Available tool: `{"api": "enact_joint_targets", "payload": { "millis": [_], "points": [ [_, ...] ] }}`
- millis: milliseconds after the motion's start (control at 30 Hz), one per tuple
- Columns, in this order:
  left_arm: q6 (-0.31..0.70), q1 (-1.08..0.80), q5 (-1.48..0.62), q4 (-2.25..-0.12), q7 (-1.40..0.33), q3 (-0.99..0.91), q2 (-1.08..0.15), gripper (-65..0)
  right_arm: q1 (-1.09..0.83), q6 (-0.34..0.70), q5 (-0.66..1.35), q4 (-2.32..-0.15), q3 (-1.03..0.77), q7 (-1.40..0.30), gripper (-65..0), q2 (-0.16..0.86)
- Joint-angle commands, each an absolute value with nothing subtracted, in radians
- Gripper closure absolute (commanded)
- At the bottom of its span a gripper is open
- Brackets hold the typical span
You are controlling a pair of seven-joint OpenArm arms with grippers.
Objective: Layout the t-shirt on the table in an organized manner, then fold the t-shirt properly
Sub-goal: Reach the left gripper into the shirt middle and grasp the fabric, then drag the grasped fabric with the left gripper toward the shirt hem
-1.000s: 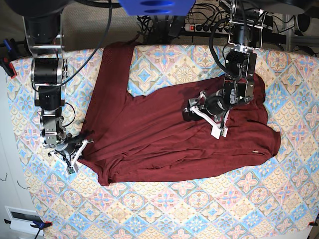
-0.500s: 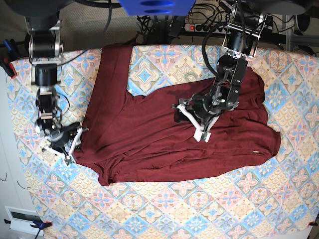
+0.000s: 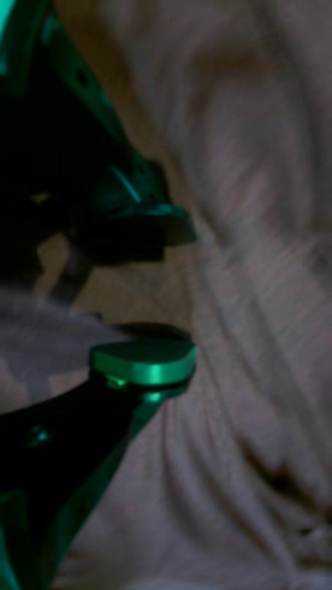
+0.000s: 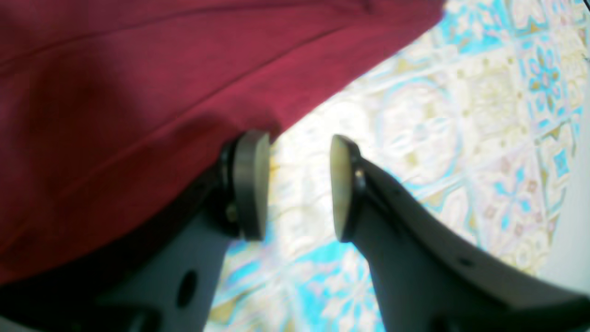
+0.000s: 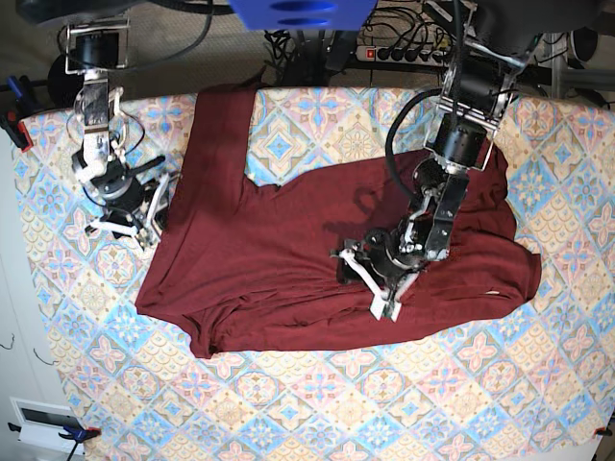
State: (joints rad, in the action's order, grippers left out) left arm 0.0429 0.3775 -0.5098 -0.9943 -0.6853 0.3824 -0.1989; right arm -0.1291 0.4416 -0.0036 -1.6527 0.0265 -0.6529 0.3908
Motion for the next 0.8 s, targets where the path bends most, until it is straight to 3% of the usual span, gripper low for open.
{"api": "enact_joint_targets", "payload": {
  "millis": [0, 200, 533, 767],
  "points": [
    [-0.004, 0.395, -0.47, -0.96, -0.713, 0.378, -0.217, -33.1, -0.143, 0.438, -0.004, -1.693, 0.018, -0.633, -21.0, 0.409],
    [-0.004, 0.506, -0.47, -0.828, -0.688, 0.378, -0.226, -33.1, -0.278, 0.438, -0.004, -1.791, 0.018, -0.631, -21.0, 0.409],
    [-0.008, 0.562, -0.433, -0.834, -0.688, 0.369, -0.283, -33.1, -0.415, 0.44, -0.004, -1.868, 0.025, -0.63, -20.7, 0.409],
    [-0.008, 0.386, -0.437, -1.208, -0.704, 0.236, -0.321, -33.1, -0.446, 0.44, -0.004, -1.873, 0.022, -0.625, -20.7, 0.409]
  ]
}}
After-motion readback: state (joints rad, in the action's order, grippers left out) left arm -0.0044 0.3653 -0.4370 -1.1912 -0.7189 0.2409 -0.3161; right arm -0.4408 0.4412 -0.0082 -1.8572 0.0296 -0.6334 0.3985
